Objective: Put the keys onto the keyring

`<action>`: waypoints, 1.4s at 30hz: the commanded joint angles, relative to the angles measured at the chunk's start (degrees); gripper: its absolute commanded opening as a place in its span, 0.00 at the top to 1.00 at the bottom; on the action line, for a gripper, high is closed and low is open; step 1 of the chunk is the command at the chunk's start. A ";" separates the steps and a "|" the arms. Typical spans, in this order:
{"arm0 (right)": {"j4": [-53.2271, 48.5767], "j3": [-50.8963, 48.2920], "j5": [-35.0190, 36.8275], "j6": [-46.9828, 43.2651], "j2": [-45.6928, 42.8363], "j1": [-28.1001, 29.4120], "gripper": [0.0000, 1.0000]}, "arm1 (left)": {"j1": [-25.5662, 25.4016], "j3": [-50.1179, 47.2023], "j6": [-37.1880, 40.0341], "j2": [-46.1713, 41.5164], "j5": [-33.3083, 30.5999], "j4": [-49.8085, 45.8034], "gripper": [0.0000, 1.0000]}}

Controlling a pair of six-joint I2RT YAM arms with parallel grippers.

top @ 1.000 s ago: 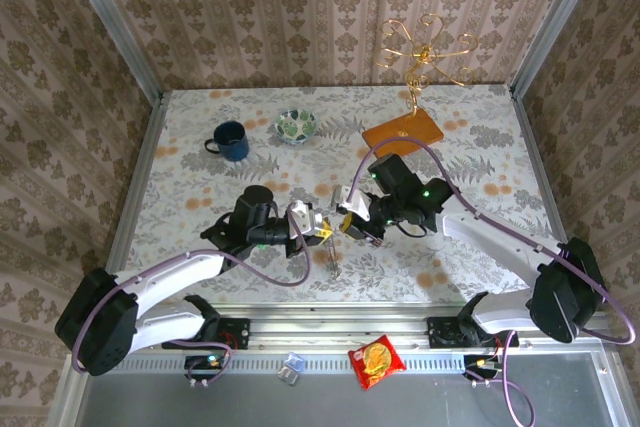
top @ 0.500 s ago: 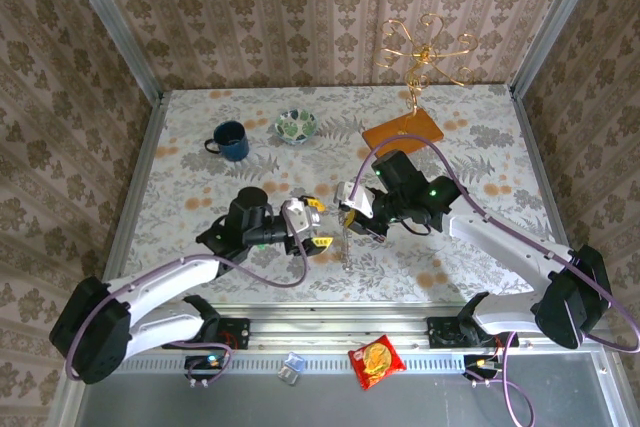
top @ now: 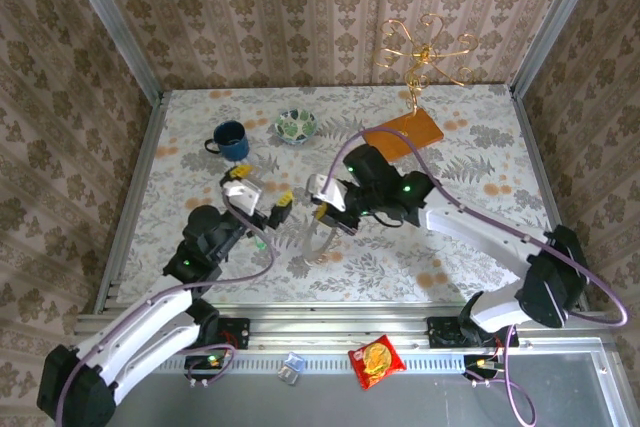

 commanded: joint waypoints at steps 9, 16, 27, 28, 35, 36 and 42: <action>16.50 -0.52 -0.77 13.57 10.11 -0.14 1.00 | 5.83 3.04 -12.16 -1.77 -11.58 -11.27 0.00; 7.27 -4.21 4.12 5.05 10.95 -5.95 1.00 | 5.98 4.36 -12.76 2.67 -11.07 -12.75 0.00; -9.44 -4.99 26.14 -13.42 15.09 -7.94 1.00 | 6.31 5.37 -13.91 5.85 -11.32 -12.41 0.00; -10.09 -5.10 27.73 -14.09 15.65 -7.94 1.00 | 6.41 5.41 -14.05 5.88 -11.24 -12.52 0.00; -10.04 -7.53 35.85 -16.46 16.47 -8.03 0.77 | 6.69 6.44 -14.62 7.35 -11.05 -13.91 0.00; -9.96 -7.62 36.16 -16.46 16.10 -8.12 0.71 | 6.69 6.74 -14.53 7.69 -10.97 -14.21 0.00; -9.74 -7.82 31.60 -11.45 9.73 -9.80 0.59 | 6.94 8.67 -13.93 10.62 -8.74 -15.29 0.00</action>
